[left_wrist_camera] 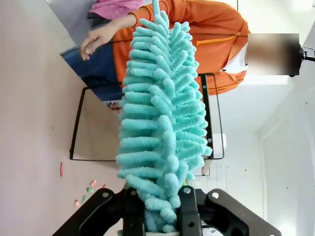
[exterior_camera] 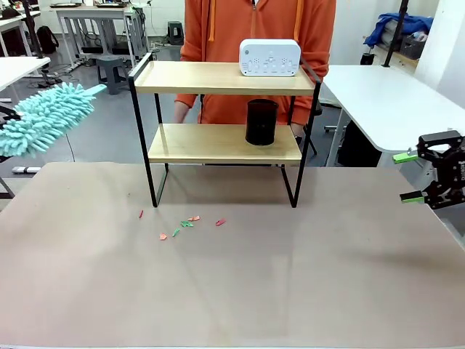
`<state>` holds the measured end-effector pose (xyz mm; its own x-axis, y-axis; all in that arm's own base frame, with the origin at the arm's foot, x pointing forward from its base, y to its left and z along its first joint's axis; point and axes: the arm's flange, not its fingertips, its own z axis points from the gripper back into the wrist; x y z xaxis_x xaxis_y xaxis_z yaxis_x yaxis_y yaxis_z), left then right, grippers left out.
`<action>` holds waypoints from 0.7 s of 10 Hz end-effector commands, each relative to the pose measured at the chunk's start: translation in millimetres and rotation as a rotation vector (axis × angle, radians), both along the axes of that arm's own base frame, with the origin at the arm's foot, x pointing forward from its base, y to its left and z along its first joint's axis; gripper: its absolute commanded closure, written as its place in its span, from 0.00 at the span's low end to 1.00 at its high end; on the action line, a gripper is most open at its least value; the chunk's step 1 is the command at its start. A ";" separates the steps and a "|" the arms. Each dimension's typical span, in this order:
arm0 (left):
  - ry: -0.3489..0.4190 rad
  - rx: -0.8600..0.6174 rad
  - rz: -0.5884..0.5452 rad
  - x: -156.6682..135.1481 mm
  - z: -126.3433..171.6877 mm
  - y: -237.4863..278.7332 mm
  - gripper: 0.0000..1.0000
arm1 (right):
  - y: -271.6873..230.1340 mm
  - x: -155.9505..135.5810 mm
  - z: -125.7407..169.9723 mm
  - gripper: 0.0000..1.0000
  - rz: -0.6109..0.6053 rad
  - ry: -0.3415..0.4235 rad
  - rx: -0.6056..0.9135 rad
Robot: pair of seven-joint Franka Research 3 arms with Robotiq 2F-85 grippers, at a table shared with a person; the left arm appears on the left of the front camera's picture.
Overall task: Clean the shelf.
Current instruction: Hand the Duster back to the human.
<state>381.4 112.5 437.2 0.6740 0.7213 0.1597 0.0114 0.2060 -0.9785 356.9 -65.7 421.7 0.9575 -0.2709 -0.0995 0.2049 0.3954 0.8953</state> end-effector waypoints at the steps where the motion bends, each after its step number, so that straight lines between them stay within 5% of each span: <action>1: -0.044 0.007 -0.001 -3.6 4.1 4.8 1.00 | -1.0 -1.2 -0.8 0.00 0.018 -0.019 0.005; 7: -0.044 0.007 -0.001 -3.6 4.1 4.8 1.00 | -1.0 -1.2 -0.8 0.00 0.018 -0.019 0.005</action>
<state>379.3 116.6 440.9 0.6661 0.7258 0.1719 0.0269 0.2069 -0.9780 356.9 -65.6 421.7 0.9575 -0.2708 -0.0995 0.2049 0.3954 0.8954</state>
